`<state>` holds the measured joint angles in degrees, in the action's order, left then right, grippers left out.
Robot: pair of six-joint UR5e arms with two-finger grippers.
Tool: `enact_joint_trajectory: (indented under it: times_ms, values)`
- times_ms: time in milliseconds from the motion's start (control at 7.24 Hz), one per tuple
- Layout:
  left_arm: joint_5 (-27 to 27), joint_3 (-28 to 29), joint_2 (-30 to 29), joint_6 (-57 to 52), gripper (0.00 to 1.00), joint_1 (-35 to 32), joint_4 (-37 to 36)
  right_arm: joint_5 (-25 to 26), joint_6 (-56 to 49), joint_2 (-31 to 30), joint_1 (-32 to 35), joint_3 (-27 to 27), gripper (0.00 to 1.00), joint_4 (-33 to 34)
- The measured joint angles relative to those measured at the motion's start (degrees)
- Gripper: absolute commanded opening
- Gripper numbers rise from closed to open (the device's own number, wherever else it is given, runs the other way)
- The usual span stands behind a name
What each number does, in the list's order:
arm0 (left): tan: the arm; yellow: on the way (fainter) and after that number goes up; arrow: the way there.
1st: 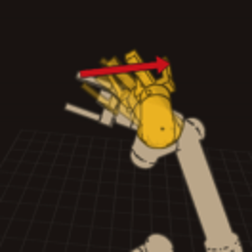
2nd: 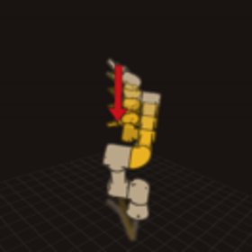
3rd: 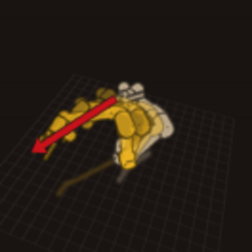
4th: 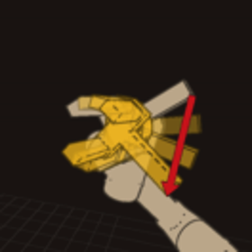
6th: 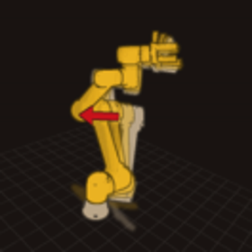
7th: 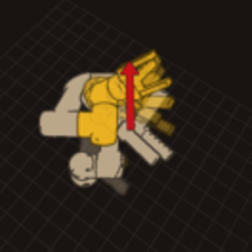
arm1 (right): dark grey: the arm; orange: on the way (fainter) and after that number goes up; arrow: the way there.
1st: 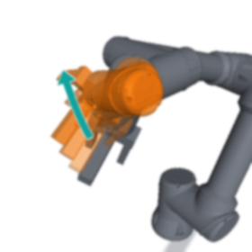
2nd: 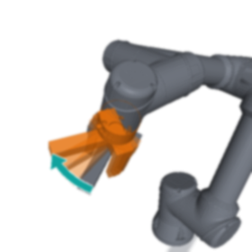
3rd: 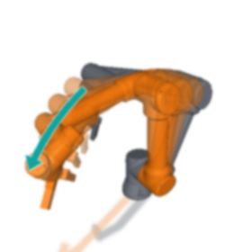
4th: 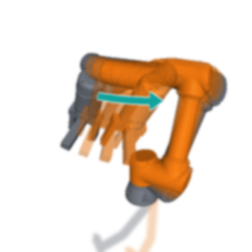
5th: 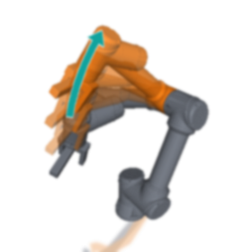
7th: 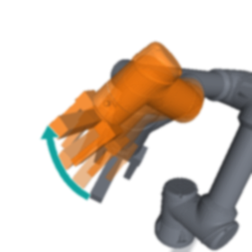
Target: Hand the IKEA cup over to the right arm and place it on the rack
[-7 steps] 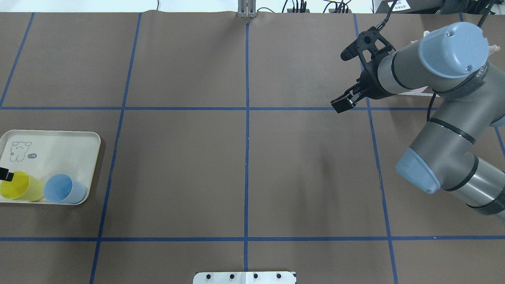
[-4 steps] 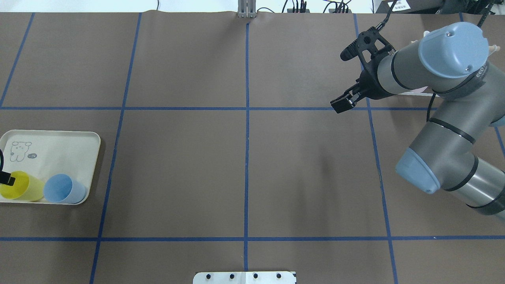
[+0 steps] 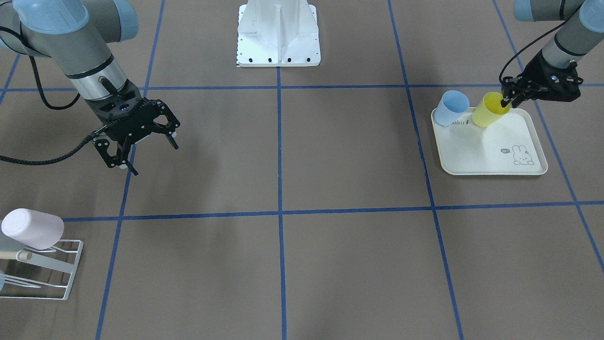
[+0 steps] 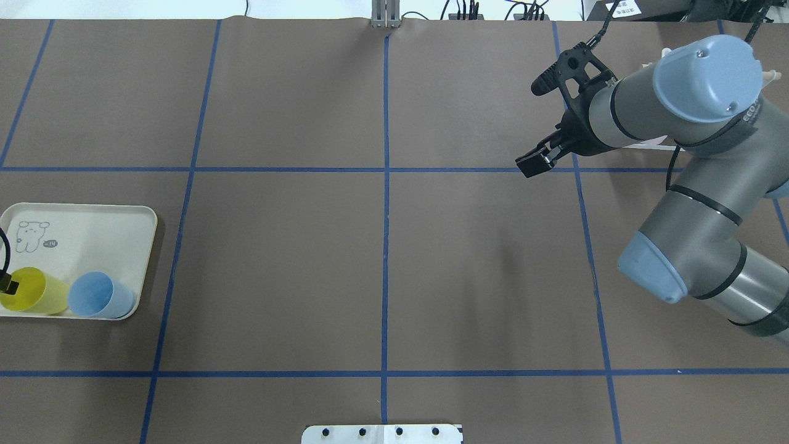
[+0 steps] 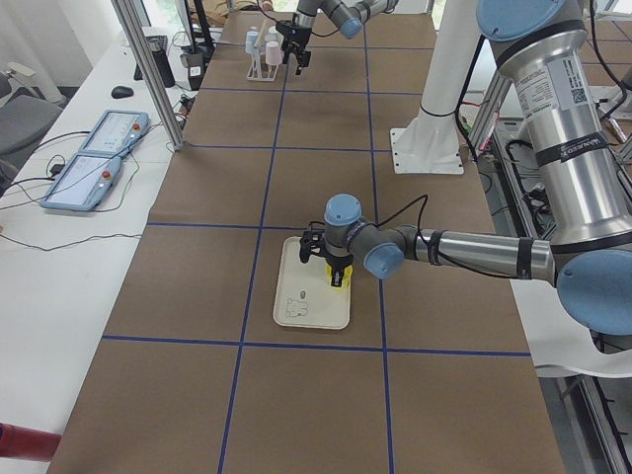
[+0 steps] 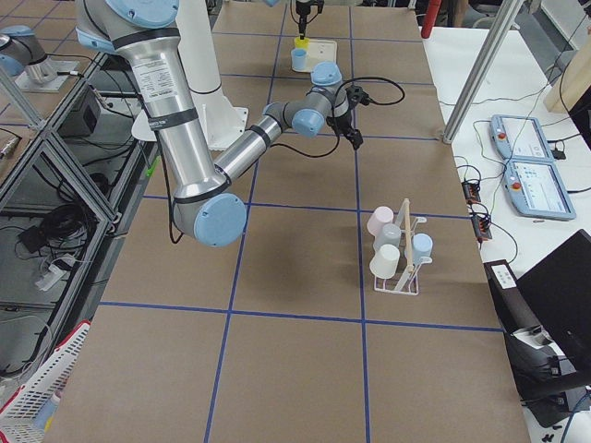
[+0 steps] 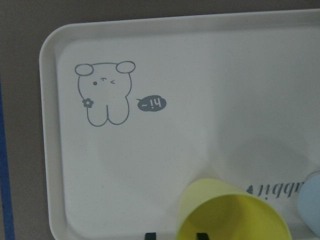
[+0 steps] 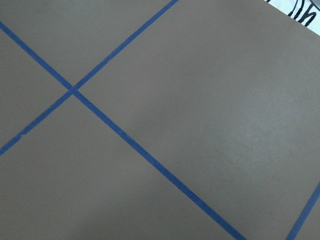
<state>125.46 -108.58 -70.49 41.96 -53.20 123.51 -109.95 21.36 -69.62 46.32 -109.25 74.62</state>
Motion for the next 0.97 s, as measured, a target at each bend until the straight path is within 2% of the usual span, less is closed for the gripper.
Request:
enact_joint_trajectory:
  times_ms: [276, 967]
  values:
    - [0.2, 0.2, -0.1, 0.0, 0.0, 0.0, 0.0, 0.0, 0.0, 0.0, -0.1, 0.0, 0.99, 0.0]
    - [1.9, -0.9, -0.1, -0.5, 0.0, -1.4, -0.7, -0.1, 0.0, 1.1, -1.2, 0.3, 0.99, -0.4]
